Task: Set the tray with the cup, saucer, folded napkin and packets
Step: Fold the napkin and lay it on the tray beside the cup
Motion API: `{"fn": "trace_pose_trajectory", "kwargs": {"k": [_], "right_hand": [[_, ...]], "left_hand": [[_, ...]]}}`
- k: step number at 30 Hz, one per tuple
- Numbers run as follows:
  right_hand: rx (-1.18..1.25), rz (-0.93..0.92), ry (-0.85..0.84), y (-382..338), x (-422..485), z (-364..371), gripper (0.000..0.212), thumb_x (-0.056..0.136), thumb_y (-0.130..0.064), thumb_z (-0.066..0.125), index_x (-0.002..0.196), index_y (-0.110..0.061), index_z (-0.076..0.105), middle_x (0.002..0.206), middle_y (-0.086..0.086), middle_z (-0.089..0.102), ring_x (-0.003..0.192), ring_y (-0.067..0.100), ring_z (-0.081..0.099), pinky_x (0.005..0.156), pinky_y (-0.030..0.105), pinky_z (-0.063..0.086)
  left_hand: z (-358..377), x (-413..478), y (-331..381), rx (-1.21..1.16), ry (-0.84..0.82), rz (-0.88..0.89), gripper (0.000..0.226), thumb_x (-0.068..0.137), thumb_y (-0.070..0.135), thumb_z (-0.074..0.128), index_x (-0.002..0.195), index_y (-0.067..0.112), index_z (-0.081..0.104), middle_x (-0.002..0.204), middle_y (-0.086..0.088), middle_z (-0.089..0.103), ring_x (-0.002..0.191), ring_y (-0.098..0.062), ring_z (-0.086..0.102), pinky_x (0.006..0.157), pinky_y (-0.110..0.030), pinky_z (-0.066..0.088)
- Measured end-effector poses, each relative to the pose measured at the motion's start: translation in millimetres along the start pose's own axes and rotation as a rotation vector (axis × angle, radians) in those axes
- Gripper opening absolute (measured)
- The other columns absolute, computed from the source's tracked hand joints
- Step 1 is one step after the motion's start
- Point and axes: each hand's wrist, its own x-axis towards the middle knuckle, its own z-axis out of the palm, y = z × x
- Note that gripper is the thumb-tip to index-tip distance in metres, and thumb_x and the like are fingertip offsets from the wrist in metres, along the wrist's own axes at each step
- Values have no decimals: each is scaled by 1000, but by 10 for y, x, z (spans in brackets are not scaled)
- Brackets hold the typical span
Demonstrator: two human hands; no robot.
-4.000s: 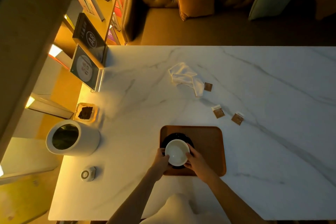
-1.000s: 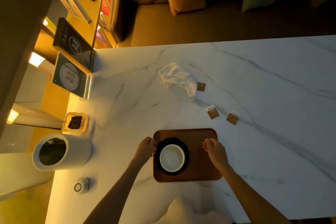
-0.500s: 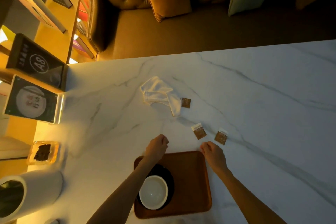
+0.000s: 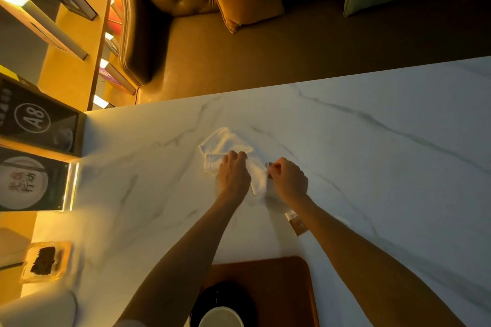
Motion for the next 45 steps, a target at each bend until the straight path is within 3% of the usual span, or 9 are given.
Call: {"fn": "trace_pose_trajectory", "kwargs": {"k": [4,9,19,25,28,32,35,39,45], "right_hand": [[-147,-66,-49,-197,52,194,47,86,-58,54,103,-15,60,101,5,65,93,24,63,76,36,55],[-256,-100,-13,-313,-23,386,28,95,-36,49,104,-11,60,108,9,63,104,28,58,77,34,52],[-112,-164,116,-548,-132,-408,15,97,-26,47,95,-16,57,90,5,67,84,25,64,62,34,48],[-22,-517,-308,-1274,-659,-1055,64,83,-52,63,139,-25,45,144,2,48,133,23,41,111,40,33],[104,-587,-355,-1801,-1166,-1220,64,81,-45,70,135,-20,45,133,6,58,119,25,55,96,31,43],[40,-628,-313,-2408,-1767,-1631,43,90,-43,59,116,-9,61,109,13,64,102,27,61,87,38,48],[77,-720,-275,-2696,-2199,-1937,33,93,-39,56,100,-9,67,91,9,63,86,25,61,74,35,50],[295,-810,-228,-2885,-2606,-2270,29,96,-30,53,100,-5,65,87,10,60,83,26,61,73,34,49],[501,-851,-193,-2819,-2849,-2772,28,95,-31,53,111,-9,62,94,0,61,84,11,65,72,25,56]], "left_hand": [[69,236,-281,269,-93,82,51,85,6,57,133,20,47,138,-8,43,128,-32,36,109,-45,28],[89,331,-459,242,-62,150,22,93,18,54,114,17,58,122,-6,55,122,-31,45,106,-41,31],[-838,-114,-635,-173,-24,167,31,97,38,47,94,15,67,92,-11,73,86,-32,66,69,-38,47],[-1709,-678,-402,-109,58,357,31,100,40,44,99,17,65,95,-6,71,83,-22,64,73,-35,51],[-2242,-1043,-266,-250,148,411,27,100,28,47,105,11,67,97,-9,72,81,-15,63,72,-22,46],[-2977,-1535,-338,-730,247,277,35,101,34,45,90,6,62,80,-11,61,72,-20,58,70,-33,46],[-3339,-1848,-536,-1115,33,173,77,80,73,41,115,7,58,99,-14,64,89,-25,66,74,-32,56],[-3322,-2203,-798,-1197,-356,278,92,75,78,43,140,13,42,134,-16,58,120,-31,60,101,-47,49],[-3246,-2664,-673,-921,-517,225,59,77,34,73,131,23,53,130,-7,58,120,-21,56,107,-46,46]]}}
